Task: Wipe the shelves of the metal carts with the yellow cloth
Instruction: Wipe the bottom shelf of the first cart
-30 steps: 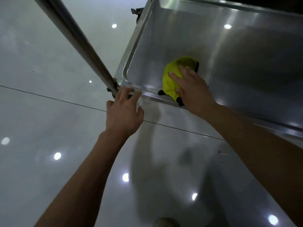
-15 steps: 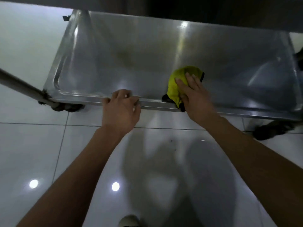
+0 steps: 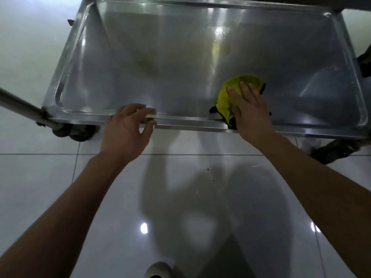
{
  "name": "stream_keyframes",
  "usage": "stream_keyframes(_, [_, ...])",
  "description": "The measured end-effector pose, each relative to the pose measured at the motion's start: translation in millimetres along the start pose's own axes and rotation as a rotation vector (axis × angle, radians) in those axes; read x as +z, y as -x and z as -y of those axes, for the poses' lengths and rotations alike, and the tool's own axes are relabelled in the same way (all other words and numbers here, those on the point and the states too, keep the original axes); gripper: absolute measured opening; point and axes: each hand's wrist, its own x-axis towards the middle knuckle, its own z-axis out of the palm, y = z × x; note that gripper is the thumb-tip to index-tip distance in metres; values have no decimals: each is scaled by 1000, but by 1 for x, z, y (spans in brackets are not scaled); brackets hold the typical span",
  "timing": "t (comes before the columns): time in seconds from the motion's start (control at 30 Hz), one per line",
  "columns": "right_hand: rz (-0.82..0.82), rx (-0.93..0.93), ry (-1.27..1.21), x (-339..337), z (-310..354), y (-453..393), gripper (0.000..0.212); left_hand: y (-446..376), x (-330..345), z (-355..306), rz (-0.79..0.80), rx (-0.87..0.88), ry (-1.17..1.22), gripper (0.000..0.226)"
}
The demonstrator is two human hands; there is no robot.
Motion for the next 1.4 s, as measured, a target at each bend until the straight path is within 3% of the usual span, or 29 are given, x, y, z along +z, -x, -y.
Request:
stream_keyframes(0.13, [19,-36,40,11,38,-24,54,-3,-20,35,-65,-126,-91,32])
stream_keyframes(0.3, [29,-99,47,30,100,-61,65,-10,-37,83,16,-281,-164,45])
stream_keyframes(0.73, [87,-283,92,79,260,-132,68,5,-32,121,-1,-163,-127,46])
stream_keyframes(0.97, [217,-473,57,99,360,-163,76,10,-24,130,17,-146,-150,43])
stream_keyframes(1.2, [228,-487,1,98,349,-171,67,10,-27,125,63,-161,-172,45])
stream_keyframes(1.4, [159,-390,-22,87,287,-160,62,6,-33,119,95,-207,-112,49])
